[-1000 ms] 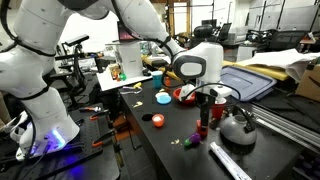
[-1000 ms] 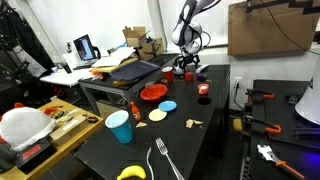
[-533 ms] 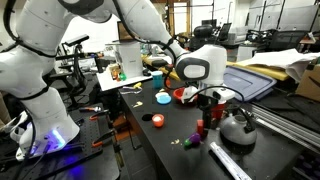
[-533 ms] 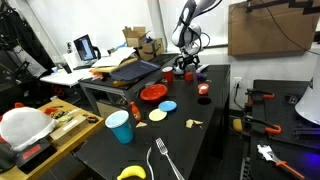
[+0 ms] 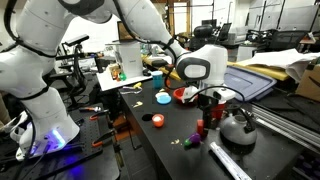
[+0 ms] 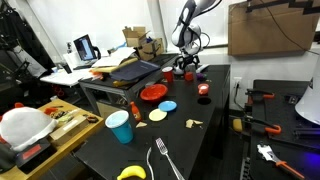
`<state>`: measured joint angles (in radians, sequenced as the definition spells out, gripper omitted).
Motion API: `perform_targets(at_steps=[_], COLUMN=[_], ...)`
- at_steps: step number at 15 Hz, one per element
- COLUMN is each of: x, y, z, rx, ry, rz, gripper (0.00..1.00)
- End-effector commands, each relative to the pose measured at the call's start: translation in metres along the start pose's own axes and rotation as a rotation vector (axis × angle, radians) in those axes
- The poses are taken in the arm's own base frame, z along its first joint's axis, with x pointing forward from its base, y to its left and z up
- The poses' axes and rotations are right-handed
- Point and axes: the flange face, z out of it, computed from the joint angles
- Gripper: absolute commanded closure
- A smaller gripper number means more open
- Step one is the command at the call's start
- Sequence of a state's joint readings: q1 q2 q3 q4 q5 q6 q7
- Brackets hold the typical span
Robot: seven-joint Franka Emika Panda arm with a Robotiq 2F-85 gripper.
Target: Move the orange object to the left
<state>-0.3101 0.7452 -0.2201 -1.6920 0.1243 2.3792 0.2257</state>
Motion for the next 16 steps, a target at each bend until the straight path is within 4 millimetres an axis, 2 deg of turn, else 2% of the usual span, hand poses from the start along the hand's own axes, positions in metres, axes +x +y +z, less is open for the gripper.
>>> perform_targets(at_steps=[1,4,7,16], x=[0.002,-0.004,-0.007,-0.008], y=[-0.001,-0.003,-0.008,-0.014], z=[0.000,-0.010,-0.013,-0.001], rx=[0.028,0.046,0.058,0.048], ry=[-0.026,-0.021,-0.023,-0.038], rz=[-0.001,-0.007,-0.015,-0.021], gripper=[0.00,0.00,0.00,0.00])
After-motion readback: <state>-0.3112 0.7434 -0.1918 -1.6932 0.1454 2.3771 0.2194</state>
